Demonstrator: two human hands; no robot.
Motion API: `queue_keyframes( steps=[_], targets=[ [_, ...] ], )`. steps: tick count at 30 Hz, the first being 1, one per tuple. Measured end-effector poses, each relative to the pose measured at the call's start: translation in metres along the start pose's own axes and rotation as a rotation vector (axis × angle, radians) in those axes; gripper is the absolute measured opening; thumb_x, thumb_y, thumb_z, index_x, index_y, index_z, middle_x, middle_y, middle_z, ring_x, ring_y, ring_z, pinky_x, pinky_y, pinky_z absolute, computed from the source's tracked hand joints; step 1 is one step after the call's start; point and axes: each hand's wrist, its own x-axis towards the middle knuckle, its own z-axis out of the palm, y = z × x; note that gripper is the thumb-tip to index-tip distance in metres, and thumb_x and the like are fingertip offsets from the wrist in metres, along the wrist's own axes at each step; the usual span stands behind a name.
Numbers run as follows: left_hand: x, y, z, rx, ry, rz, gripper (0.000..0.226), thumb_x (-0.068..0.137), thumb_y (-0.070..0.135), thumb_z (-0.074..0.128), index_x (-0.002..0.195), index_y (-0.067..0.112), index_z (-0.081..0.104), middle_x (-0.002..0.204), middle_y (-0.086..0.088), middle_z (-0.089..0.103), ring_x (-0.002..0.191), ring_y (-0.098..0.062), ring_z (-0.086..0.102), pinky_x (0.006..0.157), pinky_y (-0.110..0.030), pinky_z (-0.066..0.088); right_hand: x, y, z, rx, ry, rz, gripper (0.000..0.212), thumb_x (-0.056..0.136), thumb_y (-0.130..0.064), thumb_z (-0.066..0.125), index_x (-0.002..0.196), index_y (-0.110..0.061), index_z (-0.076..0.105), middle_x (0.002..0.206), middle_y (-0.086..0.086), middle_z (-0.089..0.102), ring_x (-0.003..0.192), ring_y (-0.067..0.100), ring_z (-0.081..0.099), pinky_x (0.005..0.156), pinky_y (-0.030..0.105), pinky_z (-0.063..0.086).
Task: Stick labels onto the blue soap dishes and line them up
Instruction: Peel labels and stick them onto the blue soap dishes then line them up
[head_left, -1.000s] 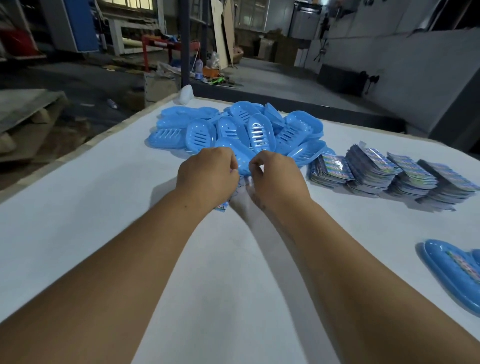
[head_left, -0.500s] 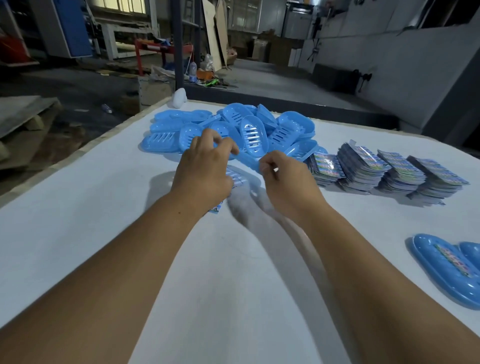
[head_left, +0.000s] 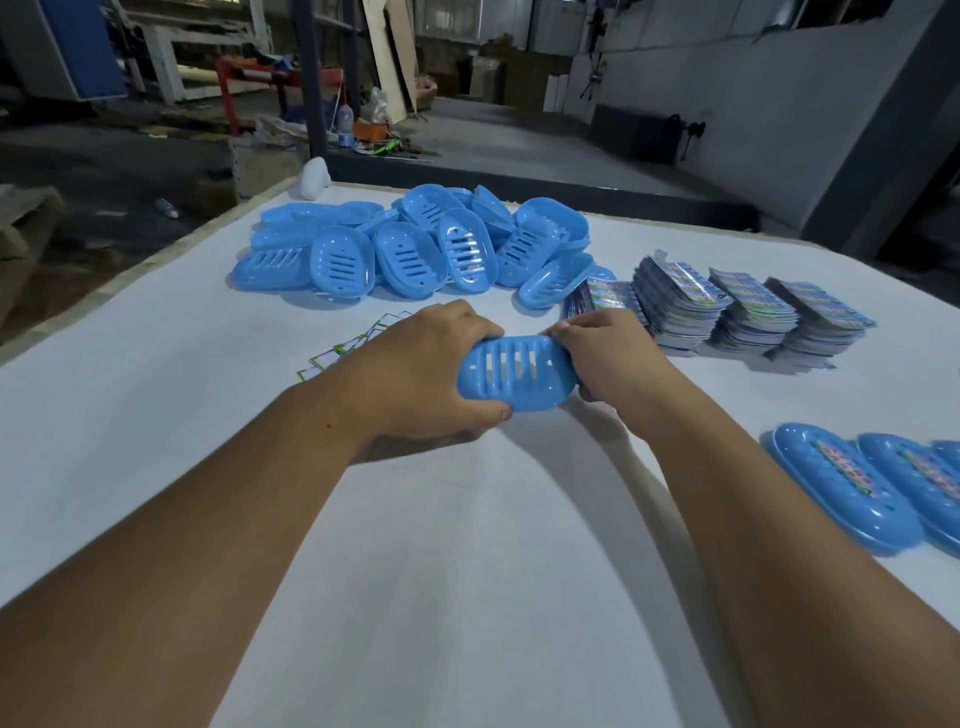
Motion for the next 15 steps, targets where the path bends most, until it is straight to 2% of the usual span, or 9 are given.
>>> queue_keyframes(
  steps=[3,6,9,12,15],
  targets=[
    [0.0022,0.0002,0.001,0.045,-0.051,-0.003,0.062,0.075,0.059,0.072,0.129,0.032,0.059,0.11,0.013,0.052,0.098,-0.006,0.047,0.073,-0.018,0.037,-0.0003,0.0033,0.0,-0.154,0.032,-0.041,0.029,0.094,-0.021,0.058,0.08,-0.002,0.073,0.063,0.004,0.06,0.057,0.017,0.045,0.056,0.028,0.039],
    [0.0033,-0.0002,0.0015,0.102,-0.086,-0.009,0.061,0.075,0.06,0.067,0.129,0.034,0.059,0.105,0.016,0.051,0.096,-0.006,0.042,0.07,-0.021,0.034,-0.0002,0.003,-0.0011,-0.183,0.12,-0.132,0.027,0.09,-0.019,0.056,0.079,-0.004,0.075,0.067,-0.008,0.073,0.049,0.005,0.05,0.06,0.029,0.047],
    [0.0037,-0.0002,0.0,0.116,-0.108,-0.011,0.062,0.077,0.059,0.064,0.133,0.034,0.058,0.105,0.017,0.052,0.098,-0.009,0.042,0.077,-0.026,0.036,-0.0005,-0.0014,-0.0033,-0.118,0.199,-0.181,0.027,0.09,-0.02,0.055,0.074,-0.012,0.075,0.066,-0.019,0.072,0.05,-0.005,0.056,0.062,0.027,0.052],
    [0.004,-0.0012,0.0001,0.158,-0.134,-0.025,0.066,0.079,0.06,0.062,0.139,0.035,0.054,0.115,0.014,0.053,0.103,-0.009,0.041,0.083,-0.029,0.036,-0.0003,-0.0016,-0.0033,-0.123,0.234,-0.211,0.028,0.091,-0.021,0.056,0.07,-0.018,0.074,0.063,-0.023,0.069,0.054,-0.008,0.059,0.058,0.022,0.045],
    [0.0023,-0.0049,0.0012,0.077,-0.158,-0.095,0.074,0.081,0.069,0.06,0.147,0.037,0.046,0.139,0.012,0.048,0.117,-0.006,0.04,0.09,-0.028,0.032,-0.0021,-0.0011,-0.0035,-0.128,0.238,-0.235,0.029,0.09,-0.02,0.055,0.066,-0.017,0.073,0.062,-0.023,0.069,0.052,-0.007,0.058,0.057,0.021,0.041]
  ],
)
